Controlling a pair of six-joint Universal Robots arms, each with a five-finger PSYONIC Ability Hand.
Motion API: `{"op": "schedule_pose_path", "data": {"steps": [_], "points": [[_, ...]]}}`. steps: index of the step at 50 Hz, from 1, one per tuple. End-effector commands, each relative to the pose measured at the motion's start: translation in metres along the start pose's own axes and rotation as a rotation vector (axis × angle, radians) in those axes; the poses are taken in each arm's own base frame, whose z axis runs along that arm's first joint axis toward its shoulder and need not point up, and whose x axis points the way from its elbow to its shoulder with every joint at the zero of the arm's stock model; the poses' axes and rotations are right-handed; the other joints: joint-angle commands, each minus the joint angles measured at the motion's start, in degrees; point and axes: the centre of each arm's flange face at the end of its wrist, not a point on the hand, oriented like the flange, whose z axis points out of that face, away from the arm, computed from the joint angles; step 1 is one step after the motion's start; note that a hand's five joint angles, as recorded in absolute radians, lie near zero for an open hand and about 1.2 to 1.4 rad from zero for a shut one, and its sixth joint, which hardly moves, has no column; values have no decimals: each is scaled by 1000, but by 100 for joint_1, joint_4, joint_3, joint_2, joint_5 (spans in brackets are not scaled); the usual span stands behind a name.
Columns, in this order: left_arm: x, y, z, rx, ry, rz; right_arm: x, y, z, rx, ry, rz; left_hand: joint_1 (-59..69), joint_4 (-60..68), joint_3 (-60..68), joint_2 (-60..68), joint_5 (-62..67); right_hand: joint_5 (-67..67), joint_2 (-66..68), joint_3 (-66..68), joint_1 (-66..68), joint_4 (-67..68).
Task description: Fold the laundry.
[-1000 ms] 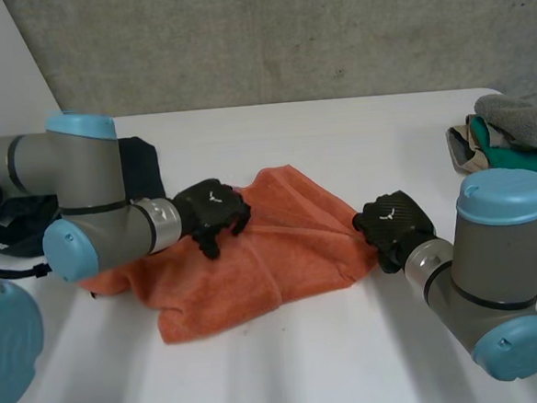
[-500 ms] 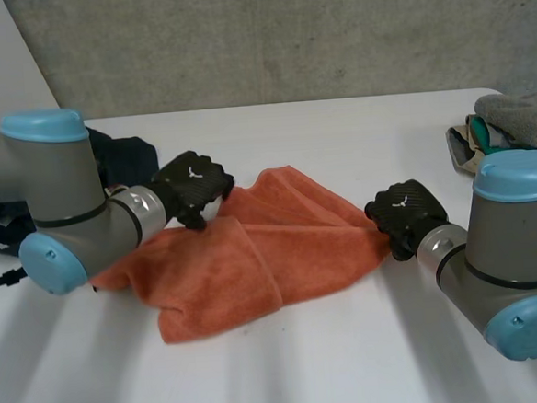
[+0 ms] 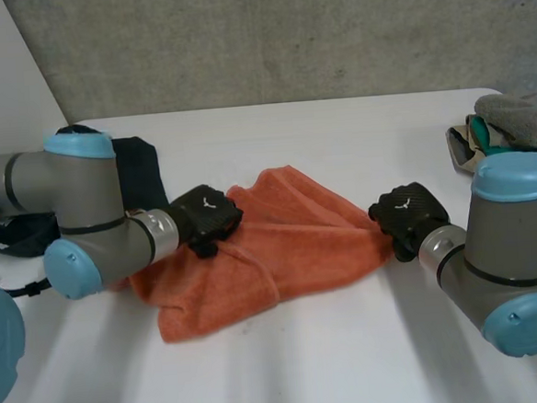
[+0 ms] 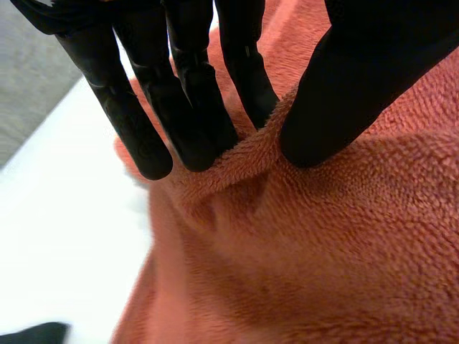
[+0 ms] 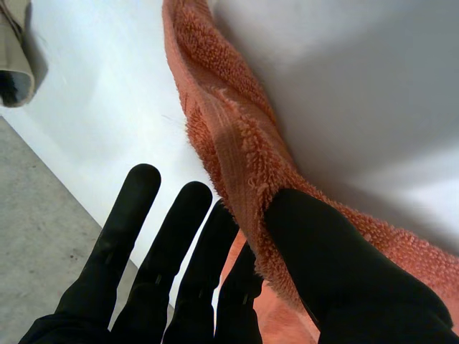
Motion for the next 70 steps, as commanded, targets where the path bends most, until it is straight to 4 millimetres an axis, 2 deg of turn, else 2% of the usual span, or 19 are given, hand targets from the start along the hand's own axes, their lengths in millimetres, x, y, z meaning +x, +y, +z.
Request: {"op": "schedule_pose_path", "data": {"steps": [1, 3, 7, 11, 15, 20, 22, 29, 34, 37, 40, 44, 47, 49, 53, 55, 59, 63, 70], "points": [[-26, -36, -38, 34, -128, -5, 24, -12, -4, 1, 42, -3, 1437, 1132, 1177, 1156, 1447, 1245, 1257, 1176, 1715, 1132], [-33, -45, -52, 41, -164, -11, 33, -19, -7, 0, 57, -9, 1437, 1132, 1177, 1156, 1447, 1245, 1257, 1176, 1715, 1132], [-51, -72, -110, 61, -286, -57, 66, -44, -25, 6, 119, -39, 1437, 1132, 1177, 1156, 1447, 1245, 1257, 1176, 1715, 1132], [-61, -96, -163, 150, -404, -118, 114, -88, -56, 82, 230, -82, 1437, 1132, 1177, 1156, 1447, 1245, 1257, 1176, 1715, 1132], [-74, -108, -205, 257, -532, -187, 142, -121, -84, 139, 296, -118, 1437, 1132, 1177, 1156, 1447, 1245, 1257, 1176, 1715, 1132], [-76, -102, -230, 318, -587, -294, 151, -138, -98, 143, 279, -159, 1437, 1132, 1177, 1156, 1447, 1245, 1257, 1176, 1715, 1132], [-71, -90, -227, 297, -556, -346, 151, -138, -95, 132, 260, -170, 1437, 1132, 1177, 1156, 1447, 1245, 1257, 1176, 1715, 1132], [-46, -52, -191, 176, -437, -398, 127, -107, -47, 12, 150, -187, 1437, 1132, 1177, 1156, 1447, 1245, 1257, 1176, 1715, 1132], [-58, -18, -145, 88, -470, -351, 112, -77, 3, -66, 152, -183, 1437, 1132, 1177, 1156, 1447, 1245, 1257, 1176, 1715, 1132], [-71, -15, -129, 104, -506, -304, 109, -71, 25, -56, 192, -187, 1437, 1132, 1177, 1156, 1447, 1245, 1257, 1176, 1715, 1132], [-86, -25, -110, 177, -542, -237, 110, -74, 52, 15, 279, -187, 1437, 1132, 1177, 1156, 1447, 1245, 1257, 1176, 1715, 1132], [-118, -65, -101, 383, -647, -134, 132, -107, 74, 244, 480, -146, 1437, 1132, 1177, 1156, 1447, 1245, 1257, 1176, 1715, 1132], [-149, -104, -114, 593, -792, -104, 162, -148, 68, 470, 687, -99, 1437, 1132, 1177, 1156, 1447, 1245, 1257, 1176, 1715, 1132], [-169, -134, -136, 762, -897, -107, 184, -179, 48, 635, 818, -74, 1437, 1132, 1177, 1156, 1447, 1245, 1257, 1176, 1715, 1132], [-185, -164, -167, 948, -993, -114, 195, -212, 20, 822, 884, -77, 1437, 1132, 1177, 1156, 1447, 1245, 1257, 1176, 1715, 1132], [-185, -166, -171, 953, -994, -118, 194, -217, 14, 842, 862, -87, 1437, 1132, 1177, 1156, 1447, 1245, 1257, 1176, 1715, 1132], [-176, -153, -169, 861, -954, -156, 181, -211, 13, 800, 762, -106, 1437, 1132, 1177, 1156, 1447, 1245, 1257, 1176, 1715, 1132], [-150, -127, -160, 715, -875, -224, 166, -193, 17, 699, 666, -101, 1437, 1132, 1177, 1156, 1447, 1245, 1257, 1176, 1715, 1132], [-58, -63, -141, 427, -628, -329, 121, -149, 21, 511, 443, -89, 1437, 1132, 1177, 1156, 1447, 1245, 1257, 1176, 1715, 1132]]}}
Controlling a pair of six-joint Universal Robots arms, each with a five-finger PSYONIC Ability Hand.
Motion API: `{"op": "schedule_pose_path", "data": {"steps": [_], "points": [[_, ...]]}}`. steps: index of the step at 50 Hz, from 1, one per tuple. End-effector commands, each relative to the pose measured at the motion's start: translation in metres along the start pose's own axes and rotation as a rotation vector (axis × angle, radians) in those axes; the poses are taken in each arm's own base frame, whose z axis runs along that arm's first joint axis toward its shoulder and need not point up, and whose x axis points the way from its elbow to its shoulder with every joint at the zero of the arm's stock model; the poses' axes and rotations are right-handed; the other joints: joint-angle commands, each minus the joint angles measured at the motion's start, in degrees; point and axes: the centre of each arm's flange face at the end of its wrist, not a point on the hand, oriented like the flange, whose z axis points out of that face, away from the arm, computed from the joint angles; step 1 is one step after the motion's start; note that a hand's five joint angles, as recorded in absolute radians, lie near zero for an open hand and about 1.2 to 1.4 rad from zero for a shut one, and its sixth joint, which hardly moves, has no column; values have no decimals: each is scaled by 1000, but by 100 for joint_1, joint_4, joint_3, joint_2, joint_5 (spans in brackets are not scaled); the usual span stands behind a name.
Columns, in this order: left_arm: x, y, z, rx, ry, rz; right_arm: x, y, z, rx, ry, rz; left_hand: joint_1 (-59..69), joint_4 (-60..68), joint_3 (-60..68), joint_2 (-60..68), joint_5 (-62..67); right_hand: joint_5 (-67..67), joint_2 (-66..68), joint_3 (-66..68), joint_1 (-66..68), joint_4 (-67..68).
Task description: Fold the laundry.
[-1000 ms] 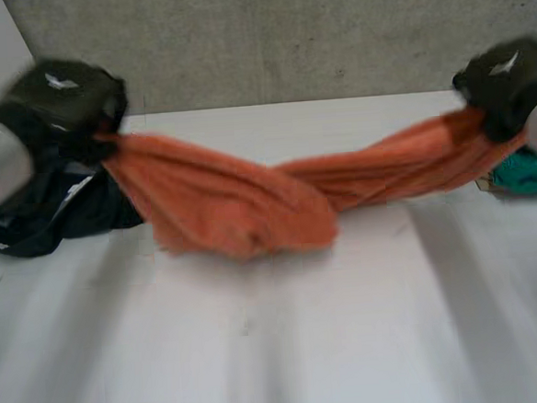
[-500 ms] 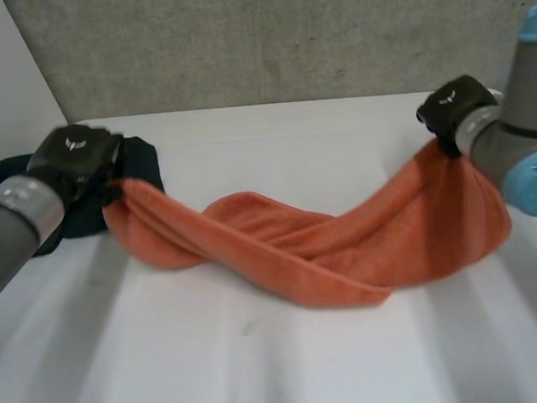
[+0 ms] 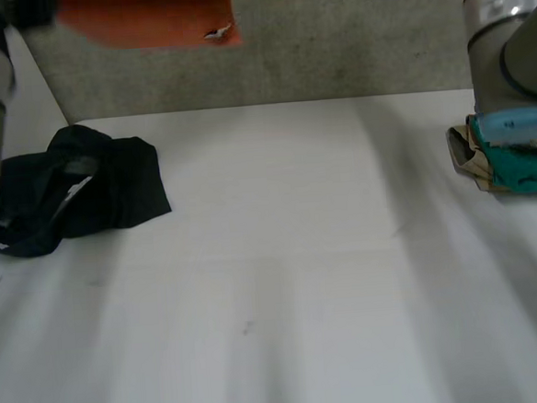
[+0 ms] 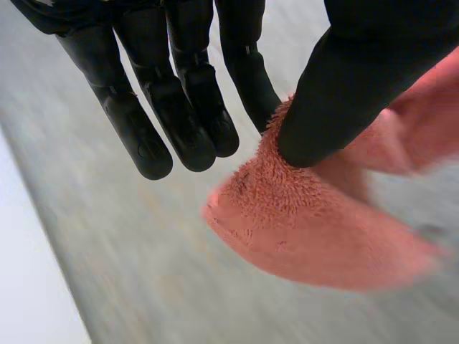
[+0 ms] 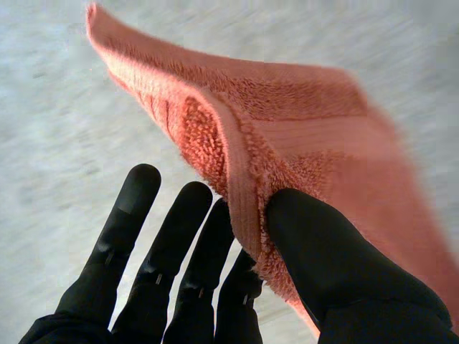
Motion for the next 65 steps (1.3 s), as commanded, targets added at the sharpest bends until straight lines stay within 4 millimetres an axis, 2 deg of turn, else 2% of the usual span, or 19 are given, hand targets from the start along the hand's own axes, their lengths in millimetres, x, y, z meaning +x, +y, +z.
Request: {"op": "schedule_pose_path", "data": {"steps": [1, 4, 9, 11, 12, 14, 19, 24, 26, 31, 38, 45, 48, 51, 52, 53, 55, 61, 65], "points": [[47, 59, -112, -398, 223, -30, -36, 25, -55, -198, -248, 31, 1437, 1107, 1133, 1126, 1446, 1243, 1257, 1165, 1715, 1132], [64, 76, -157, -513, 319, -12, -43, 29, -69, -227, -291, 37, 1437, 1107, 1133, 1126, 1446, 1243, 1257, 1165, 1715, 1132], [86, 83, -216, -647, 479, 16, -55, 36, -93, -278, -359, 40, 1405, 1076, 1101, 1095, 1415, 1243, 1257, 1165, 1715, 1132], [94, 79, -230, -675, 545, 21, -58, 36, -98, -282, -373, 41, 33, -296, -271, -278, 43, 1243, 1257, 1165, 1715, 1132], [99, 73, -237, -690, 600, 30, -61, 35, -101, -280, -387, 40, -1673, -2002, -1977, -1984, -1663, 1243, 1257, 1165, 1715, 1132], [101, 64, -237, -692, 631, 36, -62, 33, -103, -273, -395, 38, -3197, -3527, -3501, -3508, -3188, 1243, 1257, 1165, 1715, 1132], [85, 43, -198, -641, 574, 51, -60, 17, -103, -220, -406, 44, -4868, -5197, -5172, -5179, -4858, 1243, 1257, 1165, 1715, 1132], [50, 24, -130, -510, 380, 4, -43, -18, -98, -87, -419, 74, -5003, -5333, -5307, -5314, -4994, 1243, 1257, 1165, 1715, 1132], [44, 22, -112, -478, 335, -42, -38, -31, -99, -35, -430, 87, -4987, -5317, -5291, -5298, -4978, 1243, 1257, 1165, 1715, 1132], [40, 44, -65, -460, 292, -165, -18, -78, -108, 136, -481, 153, -4903, -5232, -5207, -5214, -4893, 1243, 1257, 1165, 1715, 1132], [72, 91, -53, -614, 424, -216, 12, -128, -118, 286, -501, 255, -4936, -5266, -5240, -5247, -4927, 1243, 1257, 1165, 1715, 1132], [113, 130, -73, -751, 607, -215, 38, -159, -118, 378, -476, 335, -4920, -5249, -5224, -5231, -4910, 1243, 1257, 1165, 1715, 1132], [122, 138, -84, -807, 650, -225, 43, -158, -115, 376, -462, 341, -4267, -4597, -4571, -4578, -4258, 1243, 1257, 1165, 1715, 1132], [131, 138, -96, -856, 715, -247, 45, -143, -108, 340, -451, 336, -2688, -3018, -2992, -2999, -2679, 1243, 1257, 1165, 1715, 1132], [133, 137, -97, -862, 732, -256, 44, -138, -106, 330, -452, 331, -1500, -1830, -1804, -1811, -1491, 1243, 1257, 1165, 1715, 1132], [134, 135, -97, -855, 756, -260, 40, -130, -103, 311, -457, 327, 1143, 813, 839, 832, 1152, 1243, 1257, 1165, 1715, 1132], [133, 132, -93, -831, 760, -252, 35, -119, -99, 285, -460, 321, 1437, 1107, 1133, 1126, 1446, 1243, 1257, 1165, 1715, 1132], [100, 118, -33, -596, 462, -54, 14, -70, -79, 172, -445, 237, 1437, 1107, 1133, 1126, 1446, 1243, 1257, 1165, 1715, 1132], [78, 80, 8, -333, 256, 17, 7, -47, -56, 116, -351, 155, 1437, 1107, 1133, 1126, 1446, 1243, 1257, 1165, 1715, 1132]]}}
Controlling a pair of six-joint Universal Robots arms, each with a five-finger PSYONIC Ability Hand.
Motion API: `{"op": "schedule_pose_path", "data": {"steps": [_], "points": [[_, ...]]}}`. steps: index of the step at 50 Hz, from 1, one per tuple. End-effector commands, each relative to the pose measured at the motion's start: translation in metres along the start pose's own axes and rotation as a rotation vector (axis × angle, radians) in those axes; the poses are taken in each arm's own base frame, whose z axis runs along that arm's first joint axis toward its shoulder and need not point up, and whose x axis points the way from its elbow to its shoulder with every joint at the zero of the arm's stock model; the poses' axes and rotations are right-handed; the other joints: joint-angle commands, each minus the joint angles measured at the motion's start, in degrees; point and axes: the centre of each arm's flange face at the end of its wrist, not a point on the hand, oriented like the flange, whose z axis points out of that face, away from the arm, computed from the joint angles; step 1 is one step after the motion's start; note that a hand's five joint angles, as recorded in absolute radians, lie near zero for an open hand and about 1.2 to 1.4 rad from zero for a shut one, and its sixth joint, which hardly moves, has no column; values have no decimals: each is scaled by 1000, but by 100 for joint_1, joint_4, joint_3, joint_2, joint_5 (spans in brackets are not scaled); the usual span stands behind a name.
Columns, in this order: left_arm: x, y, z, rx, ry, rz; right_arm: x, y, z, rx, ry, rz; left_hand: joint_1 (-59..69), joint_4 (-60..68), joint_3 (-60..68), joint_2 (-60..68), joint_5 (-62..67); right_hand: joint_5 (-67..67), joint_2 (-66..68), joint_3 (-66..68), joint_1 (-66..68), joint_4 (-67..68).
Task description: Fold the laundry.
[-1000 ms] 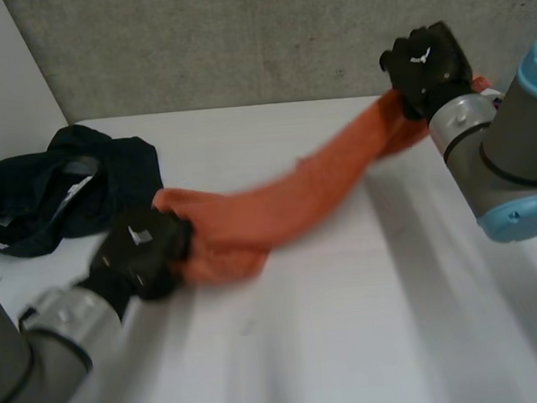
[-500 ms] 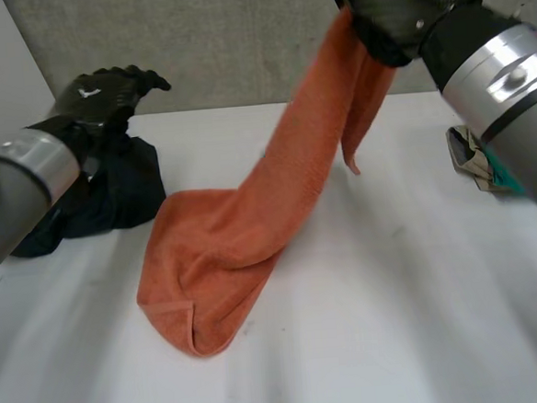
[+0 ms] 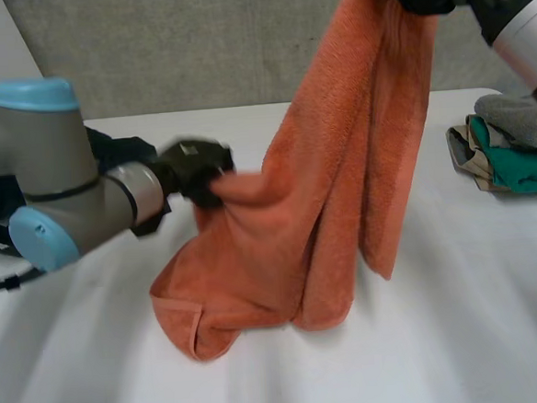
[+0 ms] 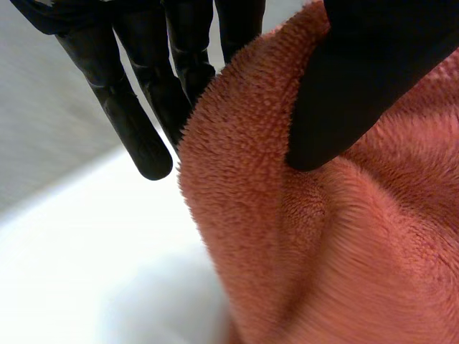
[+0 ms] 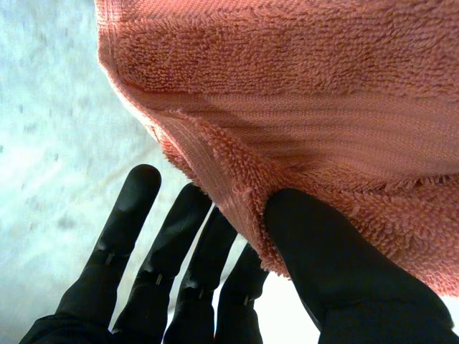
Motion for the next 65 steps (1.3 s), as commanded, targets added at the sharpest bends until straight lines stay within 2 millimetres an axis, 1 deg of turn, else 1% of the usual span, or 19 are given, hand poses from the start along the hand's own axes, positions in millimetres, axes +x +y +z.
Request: {"op": "schedule_pose_path", "data": {"steps": [1, 2, 6, 9, 13, 17, 20, 21, 22, 24, 25, 29, 32, 35, 40, 44, 54, 56, 65], "points": [[-54, -90, -13, 419, -410, 156, 12, 54, 27, -122, 131, -126, 1292, 1131, 1185, 1147, 1488, 1243, 1257, 1165, 1715, 1131], [-57, -113, -20, 541, -435, 191, 15, 57, 32, -133, 167, -144, 1292, 1131, 1185, 1147, 1488, 1243, 1257, 1165, 1715, 1131], [-60, -157, -44, 799, -492, 260, 30, 62, 52, -144, 307, -195, 1292, 1131, 1185, 1147, 1488, 1243, 1257, 1165, 1715, 1131], [-60, -167, -54, 878, -515, 271, 34, 57, 62, -117, 347, -220, 1292, 1131, 1185, 1147, 1488, 1243, 1257, 1165, 1715, 1131], [-63, -150, -58, 832, -555, 245, 29, 64, 60, -124, 344, -219, 1292, 1131, 1185, 1147, 1488, 1243, 1257, 1165, 1715, 1131], [-60, -106, -54, 685, -564, 204, 11, 84, 45, -190, 301, -195, 1292, 1131, 1185, 1147, 1488, 1243, 1257, 1165, 1715, 1131], [-45, -63, -50, 548, -512, 171, -18, 111, 21, -278, 221, -163, 1292, 1131, 1185, 1147, 1488, 1243, 1257, 1165, 1715, 1131], [-33, -40, -47, 481, -465, 163, -27, 118, 15, -299, 192, -154, 1292, 1131, 1185, 1147, 1488, 1243, 1257, 1165, 1715, 1131], [-28, -27, -45, 443, -445, 156, -47, 132, 0, -342, 132, -139, 1292, 1131, 1185, 1147, 1488, 1243, 1257, 1165, 1715, 1131], [-18, -4, -42, 377, -408, 146, -64, 148, -14, -388, 79, -126, 1292, 1131, 1185, 1147, 1488, 1243, 1257, 1165, 1715, 1131], [-11, 19, -41, 308, -383, 137, -82, 166, -30, -447, 25, -116, 1292, 1131, 1185, 1147, 1488, 1243, 1257, 1165, 1715, 1131], [0, 66, -42, 134, -377, 130, -108, 199, -60, -589, -51, -138, 1292, 1131, 1185, 1147, 1488, 1243, 1257, 1165, 1715, 1131], [6, 89, -53, -16, -393, 125, -118, 210, -76, -677, -90, -165, 1292, 1131, 1185, 1147, 1488, 1243, 1257, 1165, 1715, 1131], [11, 91, -64, -96, -395, 129, -119, 213, -86, -752, -112, -182, 1227, 1066, 1120, 1082, 1424, 1243, 1257, 1165, 1715, 1131], [22, 67, -91, -172, -382, 140, -115, 205, -90, -783, -114, -141, -2597, -2759, -2705, -2743, -2401, 1243, 1257, 1165, 1715, 1131], [19, 43, -102, -160, -361, 158, -116, 195, -92, -777, -112, -107, -4070, -4231, -4177, -4215, -3874, 1243, 1257, 1165, 1715, 1131], [-20, 13, -94, -148, -284, 187, -123, 189, -103, -787, -136, -83, -4762, -4923, -4869, -4907, -4566, 1243, 1257, 1165, 1715, 1131], [-29, 19, -87, -183, -278, 192, -124, 189, -105, -789, -135, -76, -4628, -4789, -4735, -4773, -4432, 1243, 1257, 1165, 1715, 1131], [-38, 49, -72, -332, -230, 229, -120, 191, -105, -794, -125, -81, -4174, -4335, -4281, -4319, -3978, 1243, 1257, 1165, 1715, 1131]]}}
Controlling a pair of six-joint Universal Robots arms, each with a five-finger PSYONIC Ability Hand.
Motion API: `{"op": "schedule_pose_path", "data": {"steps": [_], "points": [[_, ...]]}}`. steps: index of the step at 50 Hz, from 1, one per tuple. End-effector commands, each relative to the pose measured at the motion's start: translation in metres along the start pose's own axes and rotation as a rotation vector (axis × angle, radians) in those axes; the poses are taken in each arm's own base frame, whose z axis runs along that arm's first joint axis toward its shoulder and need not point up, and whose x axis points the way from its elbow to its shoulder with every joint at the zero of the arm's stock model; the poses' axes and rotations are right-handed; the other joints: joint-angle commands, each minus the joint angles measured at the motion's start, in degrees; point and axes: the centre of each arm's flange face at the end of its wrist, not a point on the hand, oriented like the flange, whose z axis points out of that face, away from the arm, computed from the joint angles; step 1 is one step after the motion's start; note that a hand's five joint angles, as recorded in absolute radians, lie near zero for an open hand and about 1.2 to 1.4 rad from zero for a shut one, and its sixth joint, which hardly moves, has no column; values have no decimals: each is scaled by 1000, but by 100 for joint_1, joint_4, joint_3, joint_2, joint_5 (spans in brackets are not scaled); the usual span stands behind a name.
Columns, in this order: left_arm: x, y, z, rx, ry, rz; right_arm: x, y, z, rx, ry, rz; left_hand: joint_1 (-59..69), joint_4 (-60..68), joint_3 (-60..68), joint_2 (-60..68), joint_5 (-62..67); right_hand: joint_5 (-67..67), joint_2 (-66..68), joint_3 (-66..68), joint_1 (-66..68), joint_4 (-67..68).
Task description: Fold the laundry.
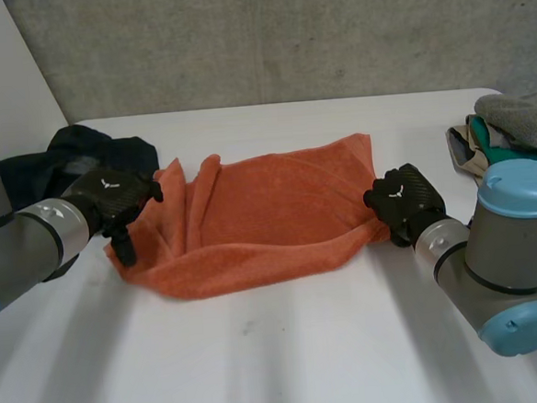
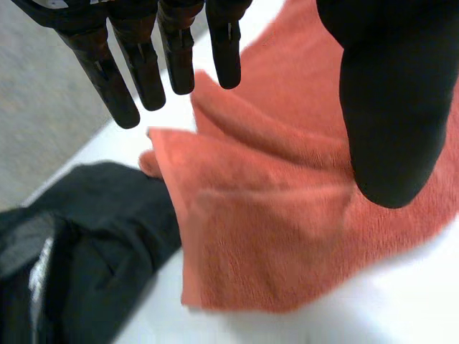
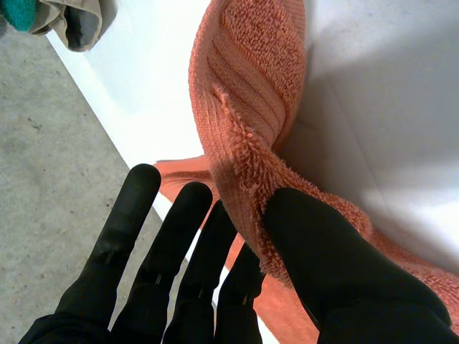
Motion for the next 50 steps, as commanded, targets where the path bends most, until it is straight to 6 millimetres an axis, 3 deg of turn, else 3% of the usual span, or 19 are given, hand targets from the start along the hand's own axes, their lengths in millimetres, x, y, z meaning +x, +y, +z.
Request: {"op": "schedule_pose_path", "data": {"steps": [1, 9, 23, 24, 26, 28, 31, 35, 38, 39, 40, 42, 43, 44, 47, 50], "points": [[2, 21, 22, -80, 41, 58, 3, 2, 2, -5, 7, 0, 657, 729, 678, 694, 767, 1226, 1257, 1164, 1715, 1129], [7, 37, 59, -28, 86, 162, 0, 7, 0, -21, -3, 3, 1078, 1150, 1099, 1115, 1188, 1226, 1257, 1164, 1715, 1129], [2, 52, 87, -30, 56, 200, -3, 13, 2, -36, -11, 0, 1598, 1670, 1620, 1635, 1709, 1226, 1257, 1164, 1715, 1129], [1, 52, 88, -29, 57, 201, -3, 13, 2, -38, -11, -2, 1833, 1905, 1854, 1870, 1943, 1226, 1257, 1164, 1715, 1129], [0, 52, 89, -29, 58, 202, -3, 14, 3, -43, -12, -9, 3494, 3566, 3516, 3531, 3605, 1226, 1257, 1164, 1715, 1129], [-1, 49, 86, -26, 49, 203, -3, 15, 3, -46, -11, -18, 6022, 6094, 6044, 6059, 6133, 1226, 1257, 1164, 1715, 1129], [-4, 40, 78, -19, 23, 200, 2, 13, 3, -46, 1, -33, 6038, 6110, 6060, 6076, 6149, 1226, 1257, 1164, 1715, 1129], [-15, 21, 50, -15, -55, 161, 17, 0, -2, -46, 39, -71, 6038, 6110, 6060, 6076, 6149, 1226, 1257, 1164, 1715, 1129], [-24, -3, 14, 33, -118, 105, 43, -25, -16, -37, 97, -104, 6038, 6110, 6060, 6076, 6149, 1226, 1257, 1164, 1715, 1129], [-31, -18, -7, 81, -158, 75, 54, -33, -20, -28, 125, -108, 6038, 6110, 6060, 6076, 6149, 1226, 1257, 1164, 1715, 1129], [-35, -28, -19, 111, -183, 59, 77, -51, -30, -8, 179, -119, 6038, 6110, 6060, 6076, 6149, 1226, 1257, 1164, 1715, 1129], [-43, -45, -42, 178, -229, 29, 101, -72, -41, 31, 246, -127, 6038, 6110, 6060, 6076, 6149, 1226, 1257, 1164, 1715, 1129], [-53, -61, -66, 247, -280, 4, 114, -83, -48, 52, 279, -128, 6038, 6110, 6060, 6076, 6149, 1226, 1257, 1164, 1715, 1129], [-58, -69, -78, 282, -306, -8, 139, -105, -62, 92, 342, -129, 6038, 6110, 6060, 6076, 6149, 1226, 1257, 1164, 1715, 1129], [-72, -93, -119, 394, -382, -38, 171, -133, -86, 124, 396, -127, 6038, 6110, 6060, 6076, 6149, 1226, 1257, 1164, 1715, 1129], [-81, -97, -133, 404, -404, -63, 179, -142, -95, 112, 355, -129, 6038, 6110, 6060, 6076, 6149, 1226, 1257, 1164, 1715, 1129]]}}
